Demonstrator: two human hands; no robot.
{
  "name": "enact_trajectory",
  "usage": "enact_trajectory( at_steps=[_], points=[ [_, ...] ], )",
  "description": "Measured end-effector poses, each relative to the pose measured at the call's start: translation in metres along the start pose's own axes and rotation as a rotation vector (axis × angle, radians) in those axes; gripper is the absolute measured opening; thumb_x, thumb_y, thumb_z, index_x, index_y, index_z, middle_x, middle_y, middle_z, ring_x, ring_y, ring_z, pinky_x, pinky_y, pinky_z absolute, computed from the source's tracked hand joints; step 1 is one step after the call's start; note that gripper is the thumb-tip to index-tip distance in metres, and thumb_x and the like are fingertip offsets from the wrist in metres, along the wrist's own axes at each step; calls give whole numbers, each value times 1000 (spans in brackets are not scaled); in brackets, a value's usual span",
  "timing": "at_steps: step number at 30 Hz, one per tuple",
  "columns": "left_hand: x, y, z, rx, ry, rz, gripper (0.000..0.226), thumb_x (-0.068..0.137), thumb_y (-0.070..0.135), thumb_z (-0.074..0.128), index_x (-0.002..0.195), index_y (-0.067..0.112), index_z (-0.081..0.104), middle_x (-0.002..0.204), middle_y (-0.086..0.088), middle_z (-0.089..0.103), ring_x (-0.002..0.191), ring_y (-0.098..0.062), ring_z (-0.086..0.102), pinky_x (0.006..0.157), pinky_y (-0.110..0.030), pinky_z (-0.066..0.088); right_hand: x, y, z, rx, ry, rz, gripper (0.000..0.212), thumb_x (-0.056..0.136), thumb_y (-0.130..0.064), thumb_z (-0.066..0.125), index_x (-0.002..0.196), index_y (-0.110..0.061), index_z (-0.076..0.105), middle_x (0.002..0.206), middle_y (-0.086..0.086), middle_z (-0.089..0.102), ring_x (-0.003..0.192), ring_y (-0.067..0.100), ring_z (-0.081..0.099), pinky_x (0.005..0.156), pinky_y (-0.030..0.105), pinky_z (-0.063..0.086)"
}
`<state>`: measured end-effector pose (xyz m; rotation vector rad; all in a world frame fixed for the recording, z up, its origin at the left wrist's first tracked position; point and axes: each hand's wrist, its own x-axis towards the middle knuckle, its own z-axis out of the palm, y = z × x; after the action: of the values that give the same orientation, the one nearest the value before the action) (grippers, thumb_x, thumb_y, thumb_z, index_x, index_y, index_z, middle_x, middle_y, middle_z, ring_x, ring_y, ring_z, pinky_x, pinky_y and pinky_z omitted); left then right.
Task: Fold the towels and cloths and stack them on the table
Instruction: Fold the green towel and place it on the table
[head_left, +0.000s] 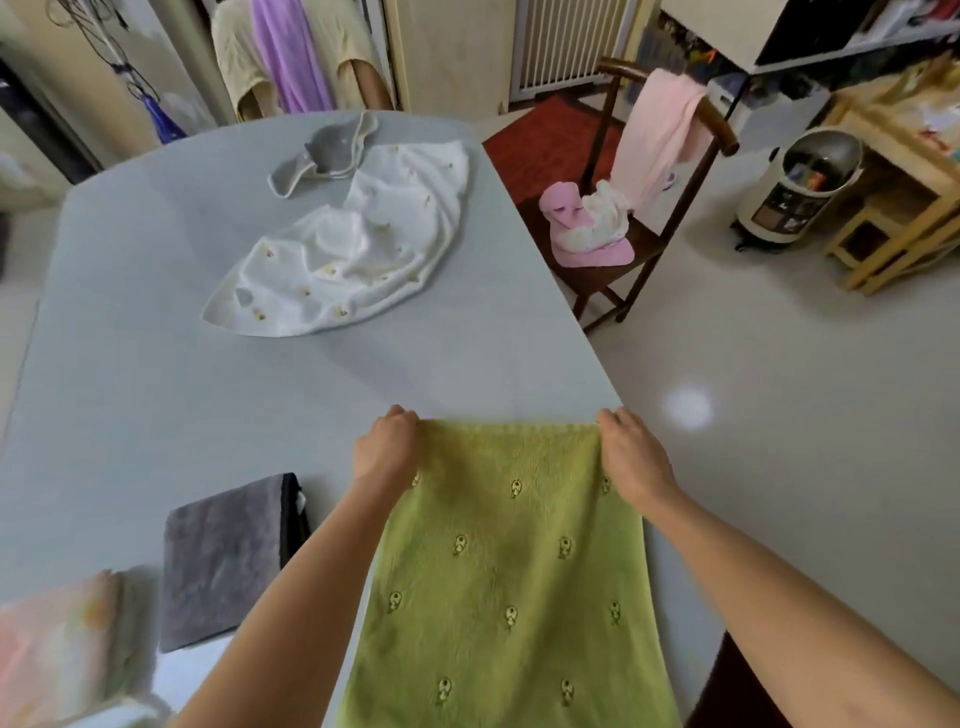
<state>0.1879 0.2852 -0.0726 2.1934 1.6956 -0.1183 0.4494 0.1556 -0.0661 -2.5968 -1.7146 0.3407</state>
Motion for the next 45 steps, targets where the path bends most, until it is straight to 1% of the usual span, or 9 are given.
enact_trajectory(
  at_steps=[7,11,14,17,21,27,30,39,45],
  points=[
    [40,9,20,-51,-176,23,26,93,24,52,112,11,66,132,4,51,113,-22,55,87,-32,46,62,32,19,-79,-189,-151,16,91,-27,54,106,-21,58,116,0,43,116,20,41,90,32,33],
    [39,14,16,43,-230,81,29,93,31,52,87,9,69,103,-4,57,94,-25,58,77,-33,48,73,37,20,-85,-317,-255,21,90,-31,57,76,-30,41,96,-5,43,105,18,43,82,28,29],
    [36,19,13,-23,-270,95,47,91,40,51,54,13,39,62,-3,41,64,-25,43,53,-30,30,73,36,20,46,-394,-258,39,88,-16,58,64,-29,30,90,-4,39,86,17,45,70,25,32],
    [37,21,0,-89,-207,55,39,82,41,54,55,14,46,61,-2,48,61,-24,46,51,-29,34,72,33,14,85,-400,-222,39,85,-7,57,62,-27,32,87,-2,39,77,19,48,64,27,34],
    [29,10,-22,-207,-101,-30,25,83,33,61,79,10,66,82,-2,63,79,-25,58,66,-34,47,61,29,2,86,-310,-116,30,82,-7,58,63,-23,41,78,-1,52,82,25,56,63,28,32],
    [-5,-11,-50,-535,89,-185,46,80,28,73,48,13,43,45,0,35,46,-16,32,47,-26,26,40,5,-31,287,-90,106,13,78,-25,68,67,-22,60,82,2,68,84,26,62,68,28,39],
    [-27,-22,-67,-659,203,-287,43,76,29,77,45,9,54,34,6,39,35,-8,35,39,-17,26,30,-16,-50,442,18,182,22,76,-31,75,67,-15,64,76,4,68,77,27,62,63,27,37],
    [-69,-61,-94,-793,268,-264,19,88,20,68,82,3,75,70,-12,70,73,-28,67,77,-37,55,-8,-40,-76,605,128,9,29,80,-13,73,72,13,63,76,30,64,69,36,59,64,33,40],
    [-87,-52,-104,-765,329,-300,18,81,16,72,72,1,70,66,-7,65,59,-18,55,52,-22,40,-31,-52,-94,696,383,120,13,77,-8,76,74,3,68,79,14,71,71,23,59,75,28,46]
  ],
)
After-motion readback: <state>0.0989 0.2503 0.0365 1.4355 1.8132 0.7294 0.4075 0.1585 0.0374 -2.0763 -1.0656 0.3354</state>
